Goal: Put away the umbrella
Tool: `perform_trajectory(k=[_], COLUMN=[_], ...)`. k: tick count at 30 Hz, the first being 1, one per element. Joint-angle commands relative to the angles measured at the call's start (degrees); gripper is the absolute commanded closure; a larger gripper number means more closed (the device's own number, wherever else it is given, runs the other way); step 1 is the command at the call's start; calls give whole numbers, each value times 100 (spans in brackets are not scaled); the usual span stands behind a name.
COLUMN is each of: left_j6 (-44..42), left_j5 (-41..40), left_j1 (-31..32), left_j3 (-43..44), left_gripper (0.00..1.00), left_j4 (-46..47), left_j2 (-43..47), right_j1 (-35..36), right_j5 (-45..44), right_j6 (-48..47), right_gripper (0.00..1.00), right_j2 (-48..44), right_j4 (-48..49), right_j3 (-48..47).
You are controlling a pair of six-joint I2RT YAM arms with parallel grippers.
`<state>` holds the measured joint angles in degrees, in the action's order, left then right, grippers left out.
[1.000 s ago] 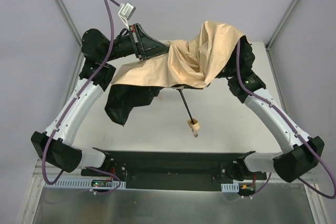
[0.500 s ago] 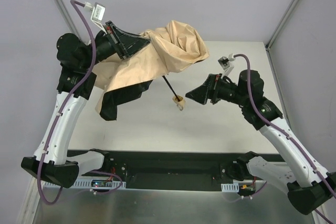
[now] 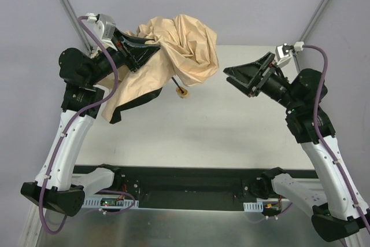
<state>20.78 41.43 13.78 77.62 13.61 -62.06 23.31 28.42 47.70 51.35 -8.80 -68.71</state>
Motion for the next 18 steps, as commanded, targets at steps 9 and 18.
perform_trajectory(k=[9,18], left_j6=[32,181], left_j5=[41,-615], left_j1=[-42,-42], left_j3=[-72,-299], left_gripper=[100,100], left_j4=[1294,1547], left_j2=[274,317], right_j1=[164,411], right_j5=[542,786], right_j6=[732,1397], right_gripper=[23,94], right_j2=[1333,1887], right_j4=[686,2229], right_j3=[-1346,-1743])
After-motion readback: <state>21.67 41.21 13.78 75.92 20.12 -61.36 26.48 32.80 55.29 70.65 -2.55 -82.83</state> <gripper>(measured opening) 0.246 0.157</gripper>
